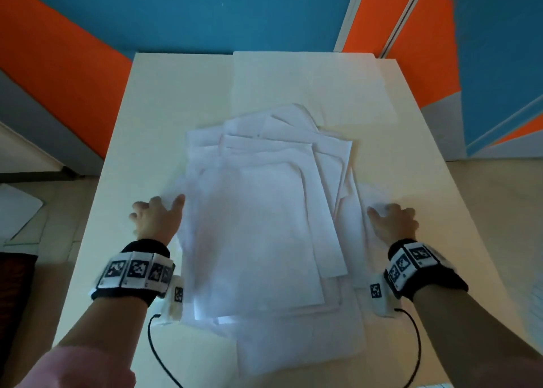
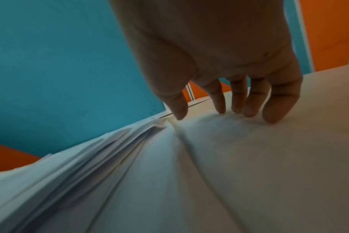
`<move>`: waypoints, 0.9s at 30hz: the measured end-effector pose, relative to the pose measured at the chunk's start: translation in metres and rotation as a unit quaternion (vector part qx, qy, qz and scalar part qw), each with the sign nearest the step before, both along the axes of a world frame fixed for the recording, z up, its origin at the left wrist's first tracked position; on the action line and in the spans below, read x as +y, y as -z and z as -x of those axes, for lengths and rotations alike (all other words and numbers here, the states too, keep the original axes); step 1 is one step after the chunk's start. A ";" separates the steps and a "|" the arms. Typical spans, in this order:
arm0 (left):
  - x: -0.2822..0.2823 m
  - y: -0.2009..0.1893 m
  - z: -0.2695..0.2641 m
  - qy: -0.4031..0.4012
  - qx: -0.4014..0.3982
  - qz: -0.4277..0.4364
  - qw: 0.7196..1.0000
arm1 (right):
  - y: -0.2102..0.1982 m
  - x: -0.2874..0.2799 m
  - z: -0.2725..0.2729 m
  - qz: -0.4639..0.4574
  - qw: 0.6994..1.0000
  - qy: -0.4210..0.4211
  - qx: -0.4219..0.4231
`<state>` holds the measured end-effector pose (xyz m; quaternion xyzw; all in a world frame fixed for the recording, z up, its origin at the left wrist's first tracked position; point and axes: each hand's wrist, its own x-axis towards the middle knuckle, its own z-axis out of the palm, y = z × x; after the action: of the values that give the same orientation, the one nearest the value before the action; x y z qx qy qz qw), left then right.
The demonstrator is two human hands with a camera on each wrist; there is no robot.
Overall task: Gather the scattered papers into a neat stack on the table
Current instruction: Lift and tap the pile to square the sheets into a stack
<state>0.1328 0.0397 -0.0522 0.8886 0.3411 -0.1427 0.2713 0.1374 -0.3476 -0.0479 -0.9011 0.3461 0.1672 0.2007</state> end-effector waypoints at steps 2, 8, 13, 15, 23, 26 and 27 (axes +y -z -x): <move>-0.018 0.004 0.007 0.011 -0.009 0.024 1.000 | 0.004 0.014 0.005 -0.007 0.999 -0.043 0.003; -0.054 -0.001 0.010 -0.026 -0.083 0.130 0.988 | 0.000 0.054 -0.009 -0.048 0.993 -0.109 -0.007; -0.008 0.000 0.021 -0.093 -0.068 0.110 0.987 | -0.010 0.018 0.020 -0.007 1.000 0.007 -0.023; -0.006 0.002 0.027 -0.097 -0.053 0.135 0.985 | -0.005 0.015 0.037 -0.037 0.999 0.002 -0.001; -0.040 -0.011 0.037 -0.002 0.009 0.065 0.998 | -0.016 0.032 0.020 -0.168 0.984 -0.057 -0.031; -0.031 -0.034 0.019 0.039 -0.072 -0.077 0.994 | -0.025 0.013 0.040 -0.169 0.985 0.009 -0.031; -0.031 -0.038 0.010 0.081 -0.090 -0.091 0.988 | -0.023 0.011 0.051 -0.171 0.985 0.012 -0.013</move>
<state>0.1230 0.0082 -0.0146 0.9434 0.2538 -0.0520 0.2069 0.0869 -0.3370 -0.0252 -0.8513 0.3205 0.2102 0.3583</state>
